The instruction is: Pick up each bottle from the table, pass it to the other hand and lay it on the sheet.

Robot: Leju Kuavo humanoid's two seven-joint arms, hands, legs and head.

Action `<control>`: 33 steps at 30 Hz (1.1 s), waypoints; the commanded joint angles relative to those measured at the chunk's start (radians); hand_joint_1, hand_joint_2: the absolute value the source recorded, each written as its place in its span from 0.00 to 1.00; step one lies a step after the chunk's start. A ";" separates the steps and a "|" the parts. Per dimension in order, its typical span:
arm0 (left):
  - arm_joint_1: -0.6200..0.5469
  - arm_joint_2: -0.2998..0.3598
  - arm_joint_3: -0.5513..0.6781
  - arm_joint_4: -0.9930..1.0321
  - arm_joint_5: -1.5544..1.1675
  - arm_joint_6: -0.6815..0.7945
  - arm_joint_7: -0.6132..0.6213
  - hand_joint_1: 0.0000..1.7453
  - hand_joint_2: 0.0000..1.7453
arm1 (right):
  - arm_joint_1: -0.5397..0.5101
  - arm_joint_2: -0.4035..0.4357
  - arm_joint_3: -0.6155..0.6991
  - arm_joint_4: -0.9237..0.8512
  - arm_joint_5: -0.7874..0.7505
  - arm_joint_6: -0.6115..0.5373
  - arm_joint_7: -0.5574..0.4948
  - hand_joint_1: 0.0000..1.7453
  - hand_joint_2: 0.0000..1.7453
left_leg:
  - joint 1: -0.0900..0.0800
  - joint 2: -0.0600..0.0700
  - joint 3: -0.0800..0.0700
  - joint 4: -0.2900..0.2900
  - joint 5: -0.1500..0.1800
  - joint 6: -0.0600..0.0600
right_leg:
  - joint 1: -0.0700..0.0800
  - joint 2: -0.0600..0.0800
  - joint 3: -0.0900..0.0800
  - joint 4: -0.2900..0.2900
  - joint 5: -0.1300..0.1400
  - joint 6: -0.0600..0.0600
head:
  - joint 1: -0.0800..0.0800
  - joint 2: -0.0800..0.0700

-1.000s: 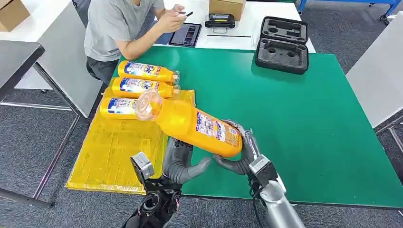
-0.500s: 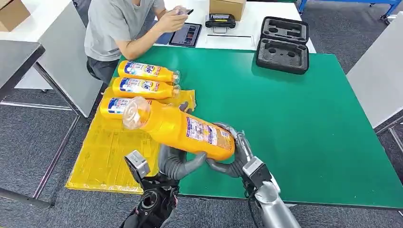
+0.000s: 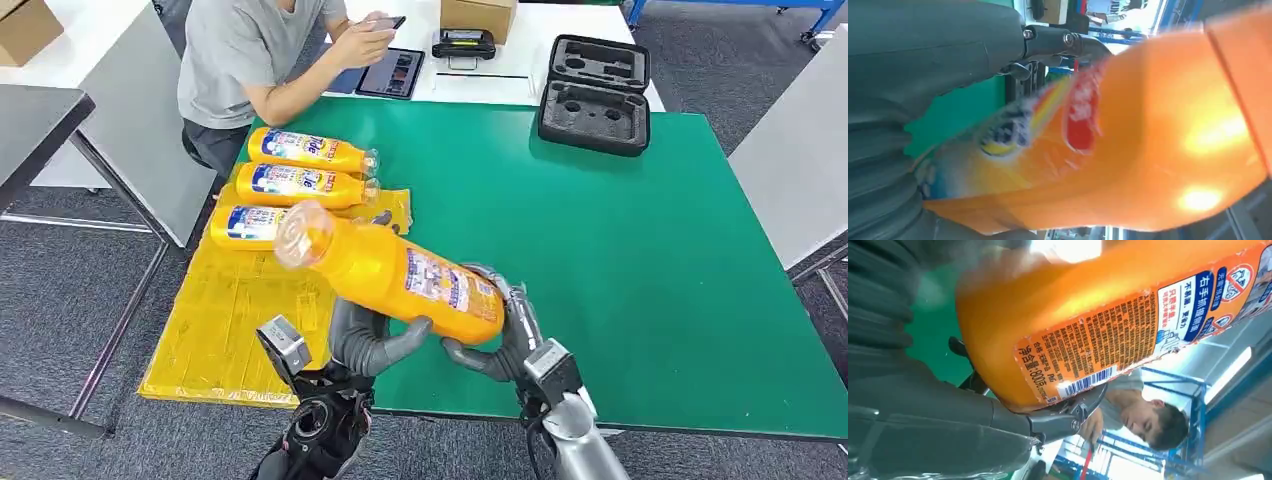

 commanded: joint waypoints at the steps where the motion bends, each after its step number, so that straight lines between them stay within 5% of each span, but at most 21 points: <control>1: -0.015 0.014 0.008 0.014 -0.003 -0.003 0.003 0.00 1.00 | -0.006 -0.014 -0.030 -0.013 -0.008 0.006 -0.003 1.00 1.00 | 0.002 0.002 0.009 0.000 -0.004 -0.003 | 0.002 0.002 0.010 -0.001 -0.003 -0.003 | 0.000 0.000; 13: -0.019 0.019 -0.022 0.028 -0.011 -0.007 0.003 0.00 1.00 | 0.009 -0.012 -0.127 -0.070 -0.030 0.007 -0.003 1.00 1.00 | 0.000 0.000 0.002 -0.001 0.000 -0.001 | 0.000 0.000 0.002 -0.001 -0.001 -0.001 | 0.000 0.000; 33: -0.022 0.017 -0.029 0.026 0.027 -0.073 0.003 0.00 1.00 | -0.056 0.032 -0.115 0.155 -0.021 0.108 -0.003 1.00 1.00 | 0.001 0.002 0.004 -0.001 -0.001 -0.001 | 0.001 0.002 0.003 -0.001 0.000 -0.001 | 0.000 0.000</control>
